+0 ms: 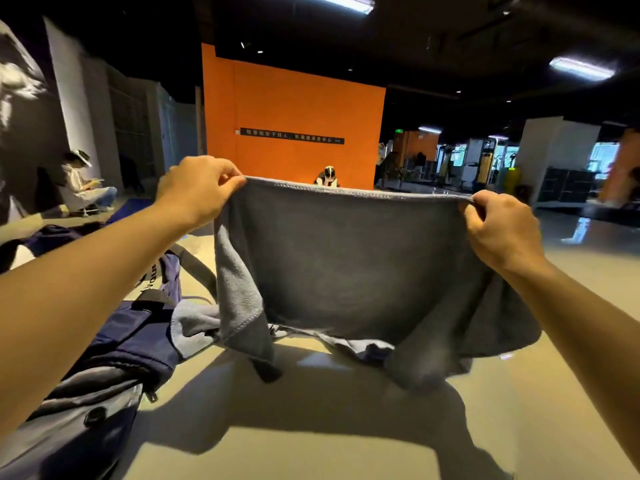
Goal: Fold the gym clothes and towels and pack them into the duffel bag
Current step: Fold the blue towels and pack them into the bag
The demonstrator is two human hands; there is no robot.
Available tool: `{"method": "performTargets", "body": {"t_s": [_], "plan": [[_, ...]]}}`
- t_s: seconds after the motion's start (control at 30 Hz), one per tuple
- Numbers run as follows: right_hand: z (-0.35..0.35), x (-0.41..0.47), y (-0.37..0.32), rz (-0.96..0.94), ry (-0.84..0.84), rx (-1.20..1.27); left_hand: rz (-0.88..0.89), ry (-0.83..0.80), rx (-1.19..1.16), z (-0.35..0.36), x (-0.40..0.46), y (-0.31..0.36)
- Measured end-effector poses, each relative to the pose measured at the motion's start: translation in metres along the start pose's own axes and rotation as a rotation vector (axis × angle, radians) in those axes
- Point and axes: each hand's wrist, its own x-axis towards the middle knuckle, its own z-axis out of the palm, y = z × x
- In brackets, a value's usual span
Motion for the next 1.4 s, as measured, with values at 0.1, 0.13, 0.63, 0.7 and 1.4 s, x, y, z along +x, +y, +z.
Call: {"method": "performTargets", "body": {"t_s": [0.1,0.13,0.63,0.7,1.4], "plan": [[0.002,-0.008,-0.009,-0.005,-0.027,0.054,-0.033,-0.088,-0.107,0.011,-0.013,-0.005],[0.002,-0.012,-0.015,-0.021,-0.052,0.078,-0.041,-0.116,-0.111,0.015,-0.019,-0.008],[0.059,-0.206,-0.135,-0.267,-1.181,0.377,-0.027,-0.539,-0.189,0.052,-0.165,-0.038],[0.053,-0.208,-0.132,-0.242,-1.24,0.415,0.021,-0.532,-0.245,0.047,-0.183,-0.027],[0.018,-0.198,0.069,0.262,-0.854,0.192,0.788,-0.714,-0.328,0.083,-0.271,0.077]]}}
